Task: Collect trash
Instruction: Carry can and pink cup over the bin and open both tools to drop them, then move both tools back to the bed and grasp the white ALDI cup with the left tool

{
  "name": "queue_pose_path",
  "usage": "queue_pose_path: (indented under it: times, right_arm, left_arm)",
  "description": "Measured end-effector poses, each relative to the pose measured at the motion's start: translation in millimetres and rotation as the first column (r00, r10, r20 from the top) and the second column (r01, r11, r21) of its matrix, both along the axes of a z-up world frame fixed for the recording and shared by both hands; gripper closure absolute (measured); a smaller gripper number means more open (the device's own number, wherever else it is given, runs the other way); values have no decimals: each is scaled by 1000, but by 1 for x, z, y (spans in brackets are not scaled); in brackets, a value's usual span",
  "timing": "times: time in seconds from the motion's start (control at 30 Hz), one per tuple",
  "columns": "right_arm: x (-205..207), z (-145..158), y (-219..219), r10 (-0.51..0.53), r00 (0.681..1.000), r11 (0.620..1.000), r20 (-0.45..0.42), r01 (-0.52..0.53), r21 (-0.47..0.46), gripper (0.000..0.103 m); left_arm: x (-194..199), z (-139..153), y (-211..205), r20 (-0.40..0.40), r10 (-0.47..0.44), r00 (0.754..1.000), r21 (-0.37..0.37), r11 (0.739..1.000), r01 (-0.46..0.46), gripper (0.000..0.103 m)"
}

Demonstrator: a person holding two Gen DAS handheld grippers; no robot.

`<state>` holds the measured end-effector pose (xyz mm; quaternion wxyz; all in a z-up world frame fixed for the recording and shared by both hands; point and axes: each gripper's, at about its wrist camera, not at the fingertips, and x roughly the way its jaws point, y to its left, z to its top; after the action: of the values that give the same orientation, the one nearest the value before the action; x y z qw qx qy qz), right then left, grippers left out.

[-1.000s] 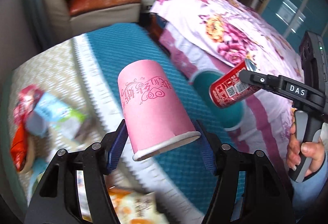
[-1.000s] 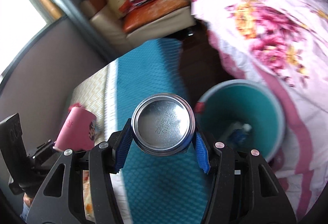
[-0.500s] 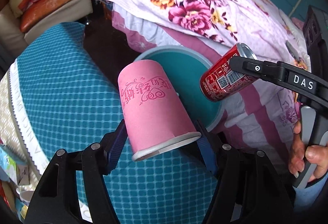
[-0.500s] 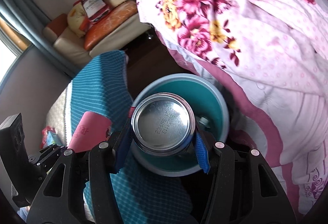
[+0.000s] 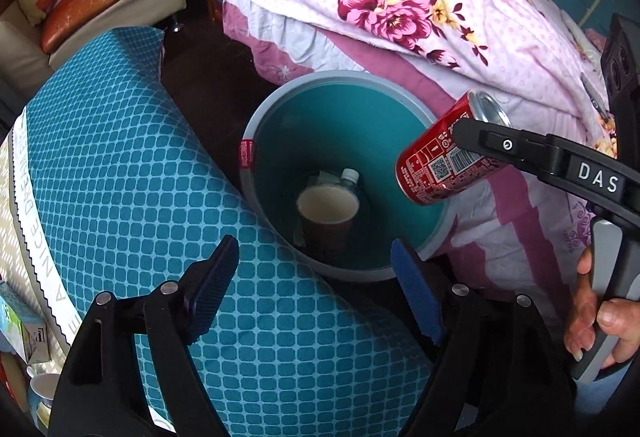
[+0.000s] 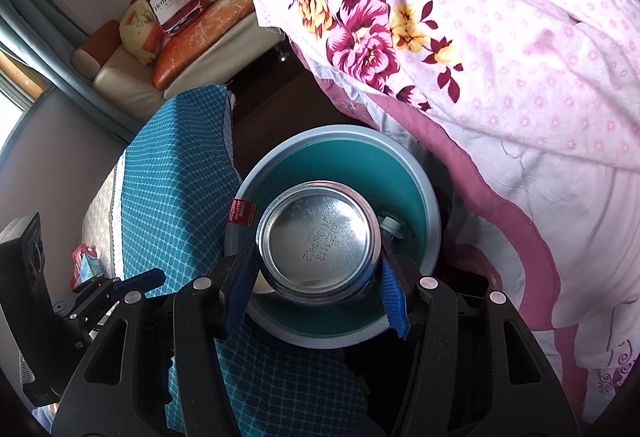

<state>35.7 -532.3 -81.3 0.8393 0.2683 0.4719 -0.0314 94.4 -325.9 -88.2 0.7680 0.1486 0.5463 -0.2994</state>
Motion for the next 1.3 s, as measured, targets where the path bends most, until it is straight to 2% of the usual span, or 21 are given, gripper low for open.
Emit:
queue_pose_path:
  times: [0.3, 0.4, 0.47, 0.6, 0.7, 0.9, 1.3]
  right_arm:
    - [9, -2, 8, 18, 1000, 1000, -23, -18, -8, 50]
    - [17, -4, 16, 36, 999, 999, -40, -37, -14, 50]
    - [21, -6, 21, 45, 997, 999, -57, -46, -20, 50]
    - [26, -14, 32, 69, 992, 997, -103, -71, -15, 50]
    - [27, -18, 36, 71, 990, 997, -125, -71, 7, 42]
    - [28, -6, 47, 74, 991, 997, -115, -77, -26, 32]
    - [17, 14, 73, 85, 988, 994, -131, -93, -56, 27]
  left_arm:
    - [-1, 16, 29, 1, 48, 999, -49, 998, -48, 22]
    - [3, 22, 44, 2, 82, 997, -69, 994, -82, 18]
    - [5, 25, 54, 3, 103, 995, -81, 992, -102, 12]
    - [7, 30, 75, -10, 132, 991, -103, 986, -132, 11]
    - [8, 32, 88, -17, 152, 988, -117, 981, -153, 11]
    - [3, 37, 110, -14, 177, 984, -143, 974, -177, 11]
    - [-16, 45, 163, 3, 231, 973, -162, 960, -227, 11]
